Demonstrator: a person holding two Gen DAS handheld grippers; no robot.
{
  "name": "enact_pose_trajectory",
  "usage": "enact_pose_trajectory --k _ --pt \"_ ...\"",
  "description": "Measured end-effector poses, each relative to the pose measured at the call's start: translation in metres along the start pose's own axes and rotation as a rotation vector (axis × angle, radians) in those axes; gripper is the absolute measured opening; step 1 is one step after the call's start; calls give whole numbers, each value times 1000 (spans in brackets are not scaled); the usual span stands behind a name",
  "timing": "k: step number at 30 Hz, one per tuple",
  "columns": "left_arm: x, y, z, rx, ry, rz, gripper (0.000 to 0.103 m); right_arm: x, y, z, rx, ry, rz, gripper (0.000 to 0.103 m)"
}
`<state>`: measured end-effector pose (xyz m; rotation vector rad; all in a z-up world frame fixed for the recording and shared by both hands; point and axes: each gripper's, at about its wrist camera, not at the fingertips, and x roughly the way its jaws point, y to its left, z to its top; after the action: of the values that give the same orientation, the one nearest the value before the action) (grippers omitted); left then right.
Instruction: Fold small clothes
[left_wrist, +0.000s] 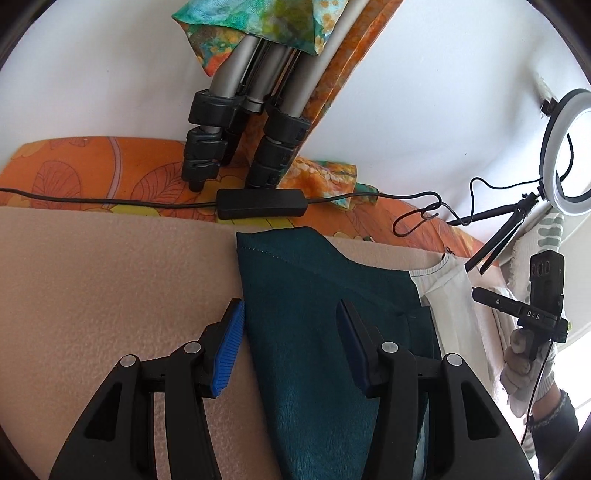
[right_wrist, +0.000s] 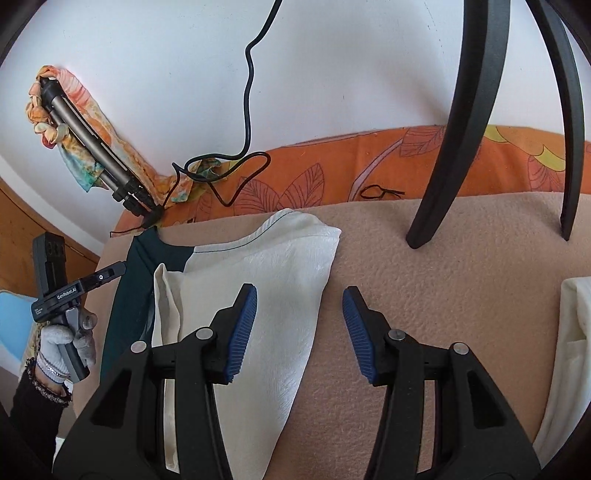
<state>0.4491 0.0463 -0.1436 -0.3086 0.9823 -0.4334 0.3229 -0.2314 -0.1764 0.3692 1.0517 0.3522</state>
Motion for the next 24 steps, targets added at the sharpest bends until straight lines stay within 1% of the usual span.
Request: enact_pose_trajectory --k 3,7,8,10,11,12,13,15,16,18,22,24 --pt "8 -3 8 16 -4 -9 48 7 2 8 -14 -2 -1 52" --pt "16 -11 16 59 -2 14 47 17 5 20 -16 -6 9 51" --pt "18 -14 17 72 0 23 46 19 7 22 -21 -4 6 49" --pt "22 -18 19 105 7 52 40 24 11 24 -31 4 -3 45" --pt "24 -21 20 127 13 68 32 27 13 24 -38 9 -8 42" --pt "24 -23 20 144 15 83 17 28 15 25 -49 11 -15 38" --pt "26 -23 20 151 20 88 11 30 17 25 -61 15 -24 35" --pt "26 -22 19 143 13 75 6 31 19 26 -73 18 -40 21" --pt "26 -21 19 141 10 72 5 31 19 26 -73 19 -43 18" --pt "25 -22 17 140 1 67 3 30 20 27 -71 13 -44 9" --pt "21 -24 16 125 -19 26 2 23 25 31 -80 -6 -27 6" --pt "12 -26 15 129 -36 5 2 16 28 32 -85 -20 -14 6"
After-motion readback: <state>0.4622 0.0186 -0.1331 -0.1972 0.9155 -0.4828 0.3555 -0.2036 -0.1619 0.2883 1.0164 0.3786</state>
